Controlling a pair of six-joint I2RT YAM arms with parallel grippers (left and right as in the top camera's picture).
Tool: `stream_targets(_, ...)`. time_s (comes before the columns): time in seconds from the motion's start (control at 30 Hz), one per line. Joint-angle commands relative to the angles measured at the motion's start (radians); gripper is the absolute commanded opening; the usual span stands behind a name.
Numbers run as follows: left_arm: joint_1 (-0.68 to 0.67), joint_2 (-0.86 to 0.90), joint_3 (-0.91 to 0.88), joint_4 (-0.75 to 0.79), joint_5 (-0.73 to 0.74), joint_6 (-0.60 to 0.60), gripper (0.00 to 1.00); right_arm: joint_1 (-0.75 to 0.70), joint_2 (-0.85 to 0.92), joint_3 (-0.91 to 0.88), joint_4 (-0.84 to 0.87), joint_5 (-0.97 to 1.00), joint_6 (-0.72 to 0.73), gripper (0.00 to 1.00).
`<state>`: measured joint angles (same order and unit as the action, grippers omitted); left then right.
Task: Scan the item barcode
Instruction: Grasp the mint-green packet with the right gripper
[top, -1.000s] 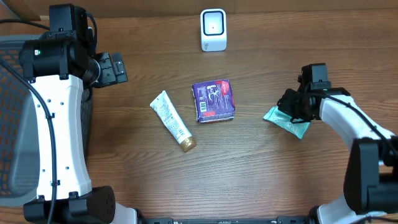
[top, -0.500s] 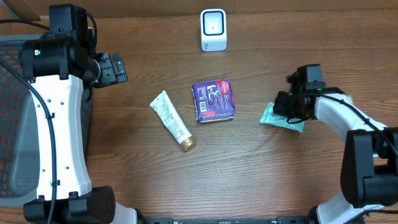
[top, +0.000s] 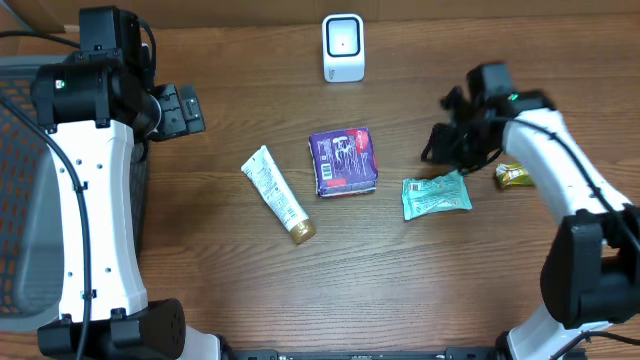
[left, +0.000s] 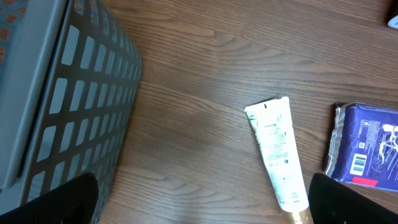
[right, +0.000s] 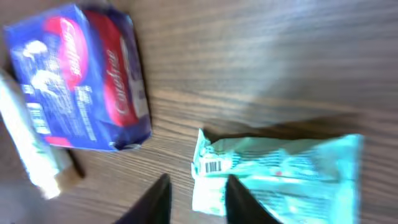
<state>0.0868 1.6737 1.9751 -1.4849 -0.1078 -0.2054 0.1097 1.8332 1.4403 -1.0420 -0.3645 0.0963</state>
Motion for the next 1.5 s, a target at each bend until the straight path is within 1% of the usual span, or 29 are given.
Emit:
stream_targets(0.0,-0.002,0.0,-0.003,0.001,0.002,0.019,1.0,-0.051,-0.002,0.053,-0.065,0.056,-0.019,0.68)
stream_targets(0.03,-0.002,0.0,-0.003,0.001,0.001,0.019,1.0,-0.067,-0.001,0.049,-0.084,0.066,-0.019,0.75)
stream_targets(0.13,-0.002,0.0,-0.003,0.001,0.002,0.019,1.0,-0.106,0.01,0.012,-0.101,0.068,-0.019,0.86)
stream_targets(0.2,-0.002,0.0,-0.003,0.001,0.001,0.019,1.0,-0.127,0.01,-0.035,-0.086,0.068,-0.02,0.87)
stream_targets(0.27,-0.002,0.0,-0.003,0.001,0.002,0.019,1.0,-0.156,0.01,-0.1,-0.061,0.068,-0.025,0.86)
stream_targets(0.3,-0.002,0.0,-0.003,0.001,0.001,0.019,0.99,-0.164,0.01,-0.12,-0.055,0.061,-0.049,0.8)
stream_targets(0.37,-0.002,0.0,-0.003,0.001,0.001,0.019,1.0,-0.169,0.01,-0.15,-0.041,0.027,-0.109,0.76)
stream_targets(0.47,-0.002,0.0,-0.003,0.001,0.002,0.019,1.0,-0.169,0.011,-0.203,0.015,-0.004,-0.156,0.77)
stream_targets(0.7,-0.002,0.0,-0.003,0.001,0.002,0.019,0.99,-0.169,0.011,-0.324,0.177,-0.017,-0.21,0.77)
stream_targets(0.87,-0.002,0.0,-0.003,0.001,0.001,0.019,1.0,-0.169,0.011,-0.375,0.265,-0.045,-0.21,0.77)
stream_targets(1.03,-0.002,0.0,-0.003,0.001,0.002,0.019,0.99,-0.169,0.016,-0.407,0.312,-0.141,-0.21,0.76)
stream_targets(1.1,-0.002,0.0,-0.003,0.001,0.001,0.019,0.99,-0.169,0.026,-0.407,0.315,-0.172,-0.209,0.73)
stream_targets(1.2,-0.002,0.0,-0.003,0.001,0.002,0.019,1.0,-0.169,0.046,-0.408,0.31,-0.193,-0.204,0.64)
stream_targets(1.27,-0.002,0.0,-0.003,0.001,0.002,0.019,1.0,-0.169,0.066,-0.409,0.296,-0.192,-0.201,0.54)
stream_targets(1.4,-0.002,0.0,-0.003,0.001,0.001,0.019,1.0,-0.169,0.109,-0.418,0.288,-0.201,-0.171,0.43)
stream_targets(1.47,-0.002,0.0,-0.003,0.001,0.001,0.019,1.0,-0.169,0.116,-0.42,0.289,-0.22,-0.167,0.34)
